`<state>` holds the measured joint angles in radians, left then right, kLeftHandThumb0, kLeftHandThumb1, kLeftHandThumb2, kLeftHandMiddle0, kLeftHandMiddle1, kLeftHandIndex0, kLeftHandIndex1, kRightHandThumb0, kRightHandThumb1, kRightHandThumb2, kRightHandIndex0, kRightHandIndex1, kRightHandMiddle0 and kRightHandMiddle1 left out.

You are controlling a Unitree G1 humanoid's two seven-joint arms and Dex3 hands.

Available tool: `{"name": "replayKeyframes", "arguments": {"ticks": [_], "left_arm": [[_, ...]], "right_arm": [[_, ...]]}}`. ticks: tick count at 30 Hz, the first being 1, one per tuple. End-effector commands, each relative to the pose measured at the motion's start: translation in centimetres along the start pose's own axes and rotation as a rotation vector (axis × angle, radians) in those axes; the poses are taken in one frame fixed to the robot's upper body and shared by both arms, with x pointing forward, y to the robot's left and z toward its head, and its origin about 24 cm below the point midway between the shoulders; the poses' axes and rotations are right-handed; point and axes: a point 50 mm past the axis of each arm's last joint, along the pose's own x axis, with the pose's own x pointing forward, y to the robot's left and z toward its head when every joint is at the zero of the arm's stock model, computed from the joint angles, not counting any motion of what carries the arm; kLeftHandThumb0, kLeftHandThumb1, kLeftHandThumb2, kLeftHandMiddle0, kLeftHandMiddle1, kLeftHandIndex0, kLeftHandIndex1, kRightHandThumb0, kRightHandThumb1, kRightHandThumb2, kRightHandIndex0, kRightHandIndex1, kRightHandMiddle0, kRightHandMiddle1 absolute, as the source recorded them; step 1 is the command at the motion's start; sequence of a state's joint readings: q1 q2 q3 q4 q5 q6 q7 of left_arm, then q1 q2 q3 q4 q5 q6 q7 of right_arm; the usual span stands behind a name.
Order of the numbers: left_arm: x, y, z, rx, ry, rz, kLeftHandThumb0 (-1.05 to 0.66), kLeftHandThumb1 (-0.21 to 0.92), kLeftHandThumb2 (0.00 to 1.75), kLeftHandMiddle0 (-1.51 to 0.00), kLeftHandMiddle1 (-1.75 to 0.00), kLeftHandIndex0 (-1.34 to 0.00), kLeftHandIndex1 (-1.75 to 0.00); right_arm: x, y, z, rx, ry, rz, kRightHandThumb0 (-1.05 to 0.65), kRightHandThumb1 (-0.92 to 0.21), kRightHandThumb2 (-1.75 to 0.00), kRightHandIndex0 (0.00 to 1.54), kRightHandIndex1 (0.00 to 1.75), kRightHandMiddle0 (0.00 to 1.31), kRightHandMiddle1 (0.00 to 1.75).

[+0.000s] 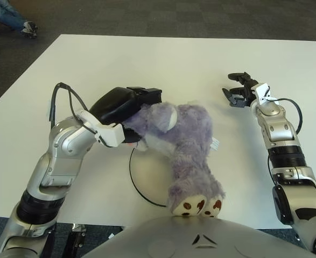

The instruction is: Put the doll into the plate.

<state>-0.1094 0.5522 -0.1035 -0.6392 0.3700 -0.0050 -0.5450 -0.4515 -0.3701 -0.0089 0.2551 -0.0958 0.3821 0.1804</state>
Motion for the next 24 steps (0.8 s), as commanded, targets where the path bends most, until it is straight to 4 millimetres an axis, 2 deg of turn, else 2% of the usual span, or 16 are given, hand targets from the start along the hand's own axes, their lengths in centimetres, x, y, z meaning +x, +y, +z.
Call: {"name": "replayKeyframes", "arguments": {"ticks": [1, 24], "left_arm": [[-0.22, 0.14, 0.1, -0.019, -0.015, 0.012, -0.01, 0.17, 1.49, -0.62, -1.75, -0.59, -1.74], [-0.6, 0.57, -0.09, -0.049, -0.024, -0.018, -0.01, 0.42, 1.2, -0.43, -1.75, -0.41, -1.74]], "right_arm": [[-0.31, 0.47, -1.82, 0.01, 0.08, 0.021, -0.49, -0.5, -0.97, 0.05, 1.05, 0.0, 0.73], [-0.36, 0.24, -1.72, -0.011, 0.069, 0.014, -0.49, -0.5, -0.97, 0.06, 1.07, 0.0, 0.75]]}}
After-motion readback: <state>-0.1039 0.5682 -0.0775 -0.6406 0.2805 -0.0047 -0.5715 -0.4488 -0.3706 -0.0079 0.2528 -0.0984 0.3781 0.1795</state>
